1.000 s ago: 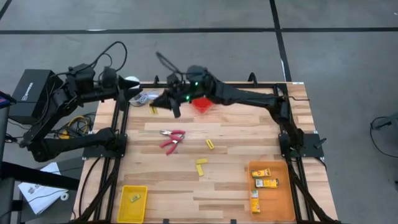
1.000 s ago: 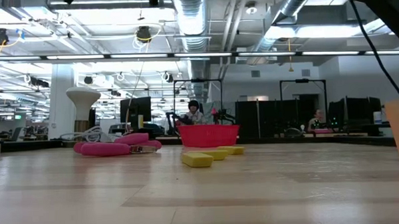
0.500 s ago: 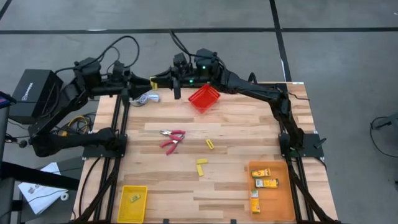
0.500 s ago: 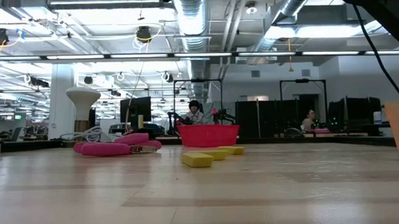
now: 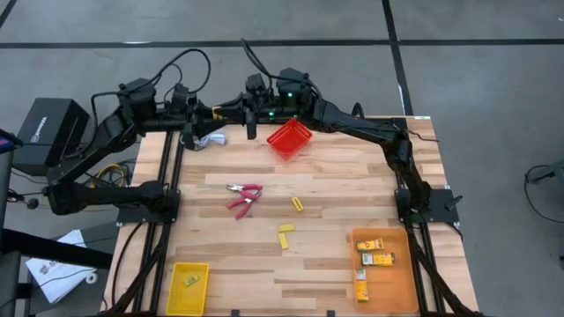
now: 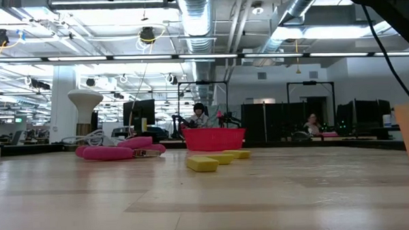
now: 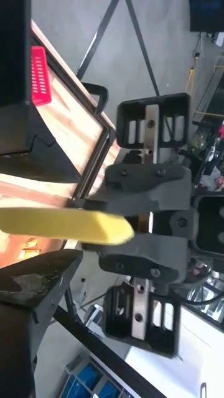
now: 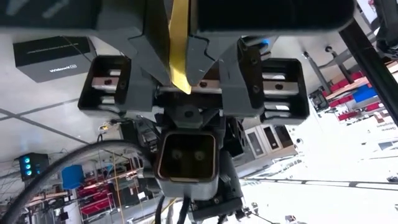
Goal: Pick & Place School Supplies
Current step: Put the yellow eraser into the yellow bin
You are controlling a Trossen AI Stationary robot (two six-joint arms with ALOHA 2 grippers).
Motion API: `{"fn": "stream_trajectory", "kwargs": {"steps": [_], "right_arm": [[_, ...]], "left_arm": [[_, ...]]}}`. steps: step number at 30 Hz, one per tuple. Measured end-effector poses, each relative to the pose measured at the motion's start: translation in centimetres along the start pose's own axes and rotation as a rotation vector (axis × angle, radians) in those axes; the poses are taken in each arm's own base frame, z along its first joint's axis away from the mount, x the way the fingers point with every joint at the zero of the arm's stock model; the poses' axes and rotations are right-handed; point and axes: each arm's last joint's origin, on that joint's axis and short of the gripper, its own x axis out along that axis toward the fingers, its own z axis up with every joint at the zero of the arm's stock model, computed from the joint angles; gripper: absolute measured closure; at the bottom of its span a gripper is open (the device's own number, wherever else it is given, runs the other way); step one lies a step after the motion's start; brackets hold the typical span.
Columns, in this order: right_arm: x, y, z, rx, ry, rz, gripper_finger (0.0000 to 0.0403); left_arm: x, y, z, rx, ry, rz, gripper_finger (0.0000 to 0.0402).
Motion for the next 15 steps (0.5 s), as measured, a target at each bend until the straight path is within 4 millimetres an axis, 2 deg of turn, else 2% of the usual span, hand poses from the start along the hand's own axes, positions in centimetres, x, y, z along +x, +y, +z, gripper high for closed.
{"fn": "stream_trajectory", "kwargs": {"steps": [8, 15], "right_arm": [[0.0, -0.1, 0.1, 0.000, -0.003, 0.004, 0.0387], [0.0, 0.0, 0.1, 0.000, 0.002, 0.014, 0.0387]], "left_arm": [[-0.6, -0.3, 0.1, 0.028, -0.017, -0.003, 0.0268], [-1.2, -0.6, 0.2, 0.037, -0.028, -0.006, 0.0285]]}}
